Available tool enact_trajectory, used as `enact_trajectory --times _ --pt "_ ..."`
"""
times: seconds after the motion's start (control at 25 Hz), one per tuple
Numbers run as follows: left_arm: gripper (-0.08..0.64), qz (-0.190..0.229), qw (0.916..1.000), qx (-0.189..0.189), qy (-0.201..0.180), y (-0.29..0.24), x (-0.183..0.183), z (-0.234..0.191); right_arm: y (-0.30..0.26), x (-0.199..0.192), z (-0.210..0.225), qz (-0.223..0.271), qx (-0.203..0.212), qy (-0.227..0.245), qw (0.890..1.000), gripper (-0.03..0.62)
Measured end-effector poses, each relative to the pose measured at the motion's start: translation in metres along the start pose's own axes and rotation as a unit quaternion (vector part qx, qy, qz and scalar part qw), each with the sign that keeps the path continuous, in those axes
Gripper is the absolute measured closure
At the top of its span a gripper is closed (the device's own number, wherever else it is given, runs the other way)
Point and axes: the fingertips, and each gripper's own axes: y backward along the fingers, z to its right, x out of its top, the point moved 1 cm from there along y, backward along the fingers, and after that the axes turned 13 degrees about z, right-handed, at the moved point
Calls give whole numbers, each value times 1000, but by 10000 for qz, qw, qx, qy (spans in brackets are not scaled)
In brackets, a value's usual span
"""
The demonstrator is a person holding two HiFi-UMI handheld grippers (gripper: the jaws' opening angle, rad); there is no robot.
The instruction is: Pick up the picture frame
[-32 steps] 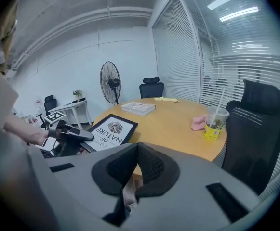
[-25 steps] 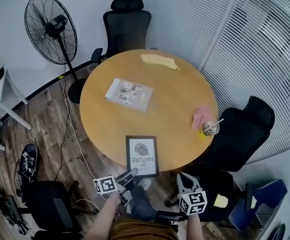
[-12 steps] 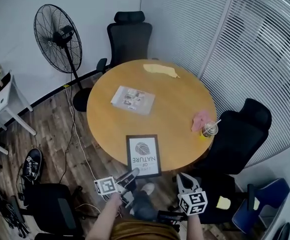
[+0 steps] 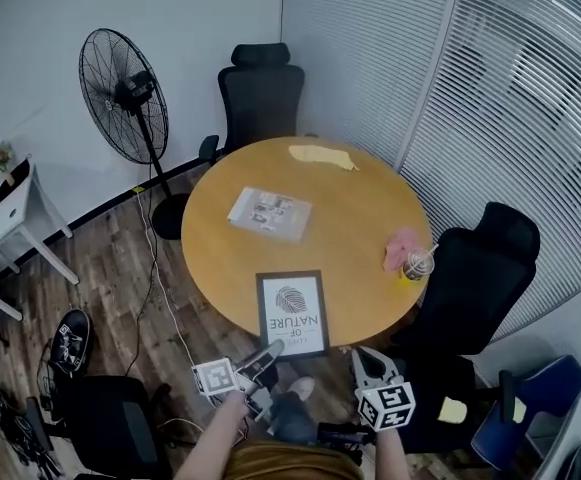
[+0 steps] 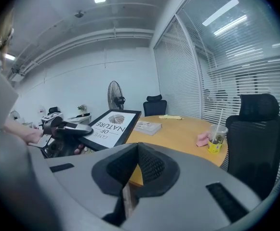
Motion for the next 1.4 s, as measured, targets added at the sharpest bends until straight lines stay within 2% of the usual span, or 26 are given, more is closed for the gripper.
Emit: enact_trajectory --times 0.12,0.24,0.32,0.4,0.92,1.4 --pt "514 45 9999 18 112 2 -2 10 0 9 -5 104 -3 -2 9999 580" --pt "514 76 9983 -155 562 3 -15 19 3 13 -8 165 -56 18 9998 580" --pt "514 115 9970 -556 524 -2 -15 39 5 14 -9 186 -72 26 9998 580" --pt "514 165 9957 -725 551 -3 -14 50 7 16 -11 201 -65 43 9998 580" --pt "514 166 9958 -828 355 8 -12 55 18 21 -17 251 -137 96 9995 580" --pt "514 204 9951 -869 432 14 -9 55 18 19 -21 244 -157 109 9995 580"
